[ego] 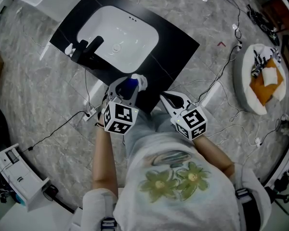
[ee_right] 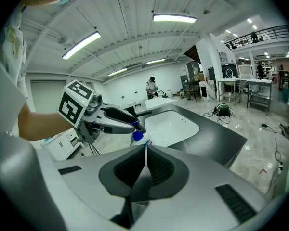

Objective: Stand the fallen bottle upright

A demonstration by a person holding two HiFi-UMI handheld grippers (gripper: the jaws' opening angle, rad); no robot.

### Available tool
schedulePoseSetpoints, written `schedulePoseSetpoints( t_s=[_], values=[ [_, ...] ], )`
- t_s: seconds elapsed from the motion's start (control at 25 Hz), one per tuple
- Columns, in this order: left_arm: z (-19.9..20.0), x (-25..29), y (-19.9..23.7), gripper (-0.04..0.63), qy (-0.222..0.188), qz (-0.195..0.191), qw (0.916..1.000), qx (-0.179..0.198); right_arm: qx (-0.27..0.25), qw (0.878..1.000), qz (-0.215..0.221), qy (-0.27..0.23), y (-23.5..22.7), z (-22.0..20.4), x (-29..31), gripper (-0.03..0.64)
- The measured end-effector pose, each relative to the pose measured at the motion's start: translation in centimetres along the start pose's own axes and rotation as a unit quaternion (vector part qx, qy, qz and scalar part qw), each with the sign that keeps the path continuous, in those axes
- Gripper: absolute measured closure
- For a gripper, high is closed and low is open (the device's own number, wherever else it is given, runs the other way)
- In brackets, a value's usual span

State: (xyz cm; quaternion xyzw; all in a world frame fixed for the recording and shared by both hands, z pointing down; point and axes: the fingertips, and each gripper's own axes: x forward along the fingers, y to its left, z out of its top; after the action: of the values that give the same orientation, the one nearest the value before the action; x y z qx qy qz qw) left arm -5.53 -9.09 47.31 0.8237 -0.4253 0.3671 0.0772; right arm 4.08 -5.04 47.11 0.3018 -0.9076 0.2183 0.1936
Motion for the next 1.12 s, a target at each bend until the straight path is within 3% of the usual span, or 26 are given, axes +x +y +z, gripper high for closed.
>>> schedulePoseSetpoints(
  t_s=[1.12],
  values=[
    [3.4,1.4,-3.2,0.422,-0.007,-0.006,1.0,-0.002,-0.003,1.0,-0.013,-0.019,-1.8,0.0,-3.3,0.574]
  ],
)
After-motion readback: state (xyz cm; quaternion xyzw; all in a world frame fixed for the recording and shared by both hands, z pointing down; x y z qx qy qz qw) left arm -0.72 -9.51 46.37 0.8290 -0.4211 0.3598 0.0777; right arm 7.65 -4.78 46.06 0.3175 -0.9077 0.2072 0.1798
